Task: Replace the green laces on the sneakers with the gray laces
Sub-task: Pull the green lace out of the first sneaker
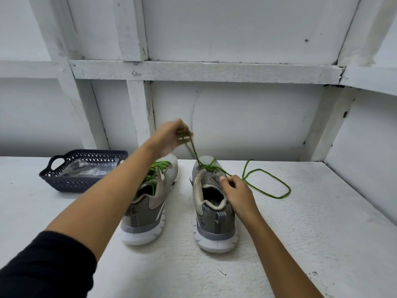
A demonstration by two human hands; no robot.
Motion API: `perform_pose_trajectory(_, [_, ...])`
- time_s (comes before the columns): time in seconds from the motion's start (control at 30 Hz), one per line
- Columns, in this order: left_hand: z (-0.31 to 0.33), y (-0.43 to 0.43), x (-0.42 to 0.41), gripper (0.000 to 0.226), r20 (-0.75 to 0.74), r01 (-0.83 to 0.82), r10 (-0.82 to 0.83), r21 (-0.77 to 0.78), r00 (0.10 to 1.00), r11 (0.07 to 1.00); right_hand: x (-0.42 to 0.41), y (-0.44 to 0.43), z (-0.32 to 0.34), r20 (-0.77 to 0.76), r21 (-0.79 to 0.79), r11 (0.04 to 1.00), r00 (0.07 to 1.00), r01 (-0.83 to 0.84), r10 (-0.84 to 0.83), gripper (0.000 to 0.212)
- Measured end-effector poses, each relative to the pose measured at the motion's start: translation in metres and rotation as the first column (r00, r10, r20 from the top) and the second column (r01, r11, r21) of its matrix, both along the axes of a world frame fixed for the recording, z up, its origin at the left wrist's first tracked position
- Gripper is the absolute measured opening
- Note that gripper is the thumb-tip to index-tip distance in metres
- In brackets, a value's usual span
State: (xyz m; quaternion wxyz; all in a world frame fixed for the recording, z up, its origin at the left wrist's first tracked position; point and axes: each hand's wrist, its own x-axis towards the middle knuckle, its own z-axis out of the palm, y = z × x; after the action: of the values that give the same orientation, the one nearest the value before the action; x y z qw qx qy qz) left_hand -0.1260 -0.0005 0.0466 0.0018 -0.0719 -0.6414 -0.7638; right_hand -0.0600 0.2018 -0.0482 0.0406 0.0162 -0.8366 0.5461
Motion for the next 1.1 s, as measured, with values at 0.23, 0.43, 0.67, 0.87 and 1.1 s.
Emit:
perform_pose_trajectory(0.23, [-0.001, -0.006, -0.001, 0.042, 0.27, 0.217, -0.043, -0.659, 0.962, 0.72, -0.001, 0.0, -0.001, -0.001, -0.004, 1.0, 1.0, 0.003, -0.003, 0.024])
perform_pose_trajectory(0.43, [-0.033, 0.029, -0.018, 0.033, 0.141, 0.133, -0.114, -0.988, 0.983, -0.075, -0.003, -0.001, -0.002, -0.009, 0.006, 1.0, 1.0, 0.005, -0.005, 0.026])
perform_pose_trajectory(0.67, [-0.042, 0.033, -0.018, 0.026, 0.039, 0.039, -0.099, -0.999, 0.994, 0.003, -0.004, 0.0, -0.003, -0.012, 0.012, 1.0, 1.0, -0.001, 0.001, 0.025])
perform_pose_trajectory(0.87, [-0.006, -0.002, -0.018, 0.019, -0.011, -0.172, 0.252, -0.76, 0.968, 0.627, -0.003, 0.001, -0.003, -0.01, -0.008, 1.0, 1.0, -0.008, 0.008, 0.024])
perform_pose_trajectory(1.1, [-0.015, -0.014, -0.015, 0.036, -0.244, -0.197, 0.287, -0.963, 0.926, -0.183, -0.003, -0.001, -0.004, -0.004, -0.029, 1.0, 1.0, -0.006, 0.006, 0.024])
